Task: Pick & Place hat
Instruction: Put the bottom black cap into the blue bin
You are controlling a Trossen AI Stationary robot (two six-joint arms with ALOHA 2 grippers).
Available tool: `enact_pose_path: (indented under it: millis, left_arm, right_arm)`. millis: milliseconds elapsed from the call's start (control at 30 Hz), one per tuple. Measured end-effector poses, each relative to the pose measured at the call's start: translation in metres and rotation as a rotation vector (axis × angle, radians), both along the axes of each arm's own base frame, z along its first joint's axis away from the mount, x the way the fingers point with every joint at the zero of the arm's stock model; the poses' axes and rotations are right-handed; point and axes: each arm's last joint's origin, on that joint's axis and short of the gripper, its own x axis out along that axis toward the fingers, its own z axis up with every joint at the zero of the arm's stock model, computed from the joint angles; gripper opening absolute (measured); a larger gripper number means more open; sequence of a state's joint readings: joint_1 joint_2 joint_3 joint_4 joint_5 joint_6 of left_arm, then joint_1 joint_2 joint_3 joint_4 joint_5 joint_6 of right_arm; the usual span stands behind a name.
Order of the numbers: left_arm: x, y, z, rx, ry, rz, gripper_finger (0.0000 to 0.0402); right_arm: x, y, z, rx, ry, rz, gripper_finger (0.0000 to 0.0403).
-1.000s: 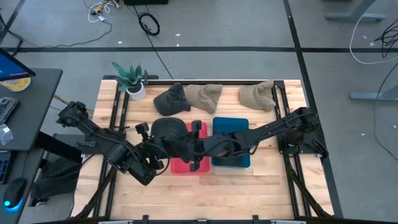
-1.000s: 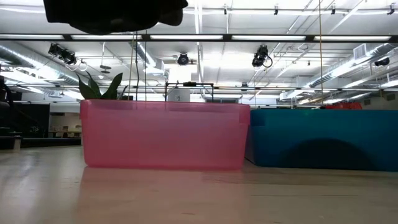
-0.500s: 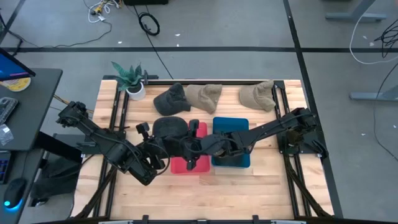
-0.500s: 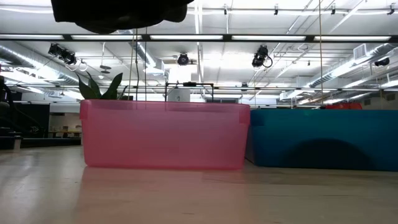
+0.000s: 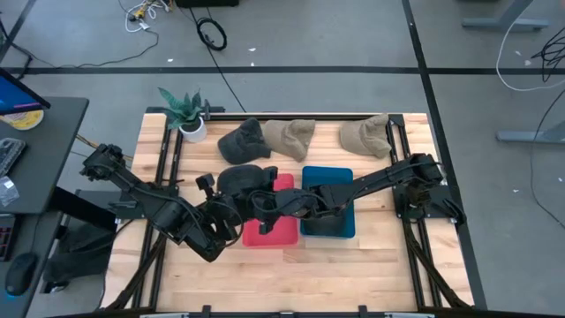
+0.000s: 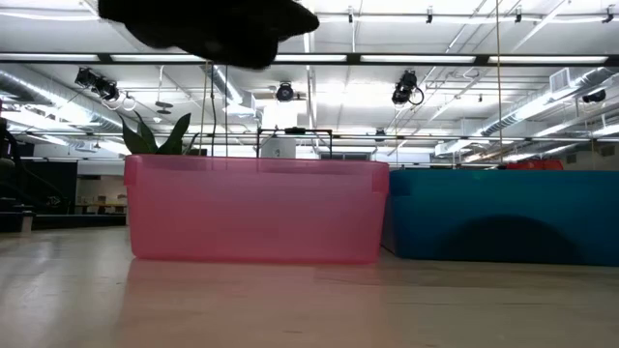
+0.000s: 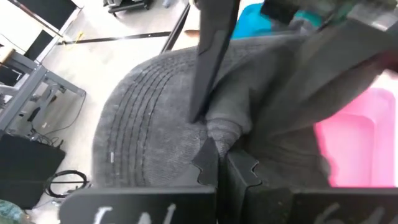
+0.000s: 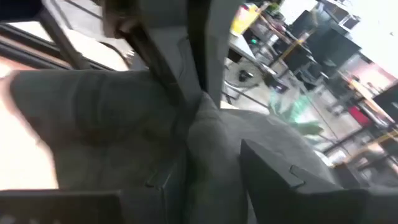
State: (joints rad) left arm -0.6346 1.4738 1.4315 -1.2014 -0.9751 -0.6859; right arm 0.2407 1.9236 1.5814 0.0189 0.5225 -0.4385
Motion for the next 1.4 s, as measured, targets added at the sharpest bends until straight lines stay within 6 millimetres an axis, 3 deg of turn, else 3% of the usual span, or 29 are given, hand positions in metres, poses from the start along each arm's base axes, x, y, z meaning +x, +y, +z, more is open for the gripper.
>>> enact_pose_path:
  millis: [233, 433, 500, 633, 933, 1167, 1400]
  left_arm:
    - [0.0, 0.0, 0.0, -0.007, 0.002, -0.003, 0.0003]
    - [0.0, -0.001, 0.0, -0.024, 0.015, -0.01, 0.0003]
    - [0.0, -0.001, 0.0, -0.029, 0.015, -0.012, 0.0003]
    - [0.002, -0.003, -0.003, -0.07, 0.036, -0.017, 0.0019]
    - [0.011, -0.011, -0.017, 0.008, 0.103, -0.042, 0.0132]
    - [0.0, -0.012, -0.007, 0.02, 0.06, -0.064, 0.0192]
    - [-0.017, -0.025, 0.001, 0.05, 0.0, -0.123, 0.0193]
  right_arm:
    - [-0.001, 0.001, 0.001, -0.029, 0.003, -0.033, 0.013]
    - [-0.003, 0.004, 0.001, -0.048, 0.016, -0.014, 0.0029]
    - [-0.004, 0.007, 0.001, -0.073, 0.025, -0.003, 0.0013]
    - [-0.004, 0.01, 0.0, -0.08, 0.034, 0.006, 0.0011]
    - [-0.01, 0.009, 0.002, -0.096, 0.07, -0.027, 0.0004]
    - [-0.039, -0.001, 0.029, -0.05, 0.107, -0.152, 0.0004]
    - [-0.077, -0.011, 0.045, 0.088, 0.196, -0.265, 0.0005]
